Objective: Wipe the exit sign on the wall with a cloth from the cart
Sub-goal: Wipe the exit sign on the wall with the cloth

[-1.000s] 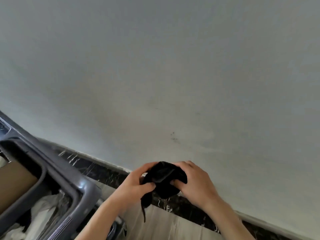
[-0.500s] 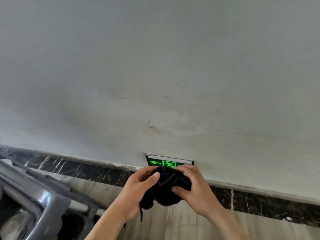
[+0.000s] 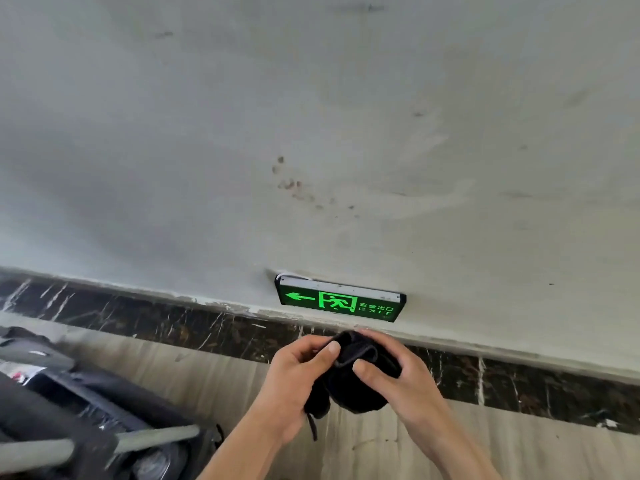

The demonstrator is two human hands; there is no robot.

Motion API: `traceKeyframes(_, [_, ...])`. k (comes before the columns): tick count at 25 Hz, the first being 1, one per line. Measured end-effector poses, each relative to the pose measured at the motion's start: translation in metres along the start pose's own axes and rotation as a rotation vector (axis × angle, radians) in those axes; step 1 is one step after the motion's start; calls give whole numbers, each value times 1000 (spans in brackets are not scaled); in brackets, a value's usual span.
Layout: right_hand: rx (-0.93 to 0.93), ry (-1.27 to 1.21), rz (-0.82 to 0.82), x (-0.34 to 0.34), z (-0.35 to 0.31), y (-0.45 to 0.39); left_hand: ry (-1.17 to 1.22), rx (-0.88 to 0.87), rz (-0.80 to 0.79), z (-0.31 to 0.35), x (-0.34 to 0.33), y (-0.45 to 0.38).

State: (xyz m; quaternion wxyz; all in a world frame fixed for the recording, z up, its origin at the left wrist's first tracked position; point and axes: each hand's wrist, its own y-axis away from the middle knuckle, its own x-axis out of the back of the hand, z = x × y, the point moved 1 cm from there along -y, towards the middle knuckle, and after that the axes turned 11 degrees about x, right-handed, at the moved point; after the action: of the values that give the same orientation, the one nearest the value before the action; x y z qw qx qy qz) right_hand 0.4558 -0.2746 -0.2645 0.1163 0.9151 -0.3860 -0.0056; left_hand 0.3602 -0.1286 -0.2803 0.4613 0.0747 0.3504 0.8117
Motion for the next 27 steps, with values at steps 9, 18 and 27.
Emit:
traceKeyframes(9, [71,-175,224,-16,147,-90,-168,-209,-27,-74,54,-126])
traceKeyframes(18, [53,-427,263,-45,193,-105,-322,-487,273,-117,37,-163])
traceKeyframes(27, [74,-382,408,-36,195,-98,-210,-398,-24,-122,40,-154])
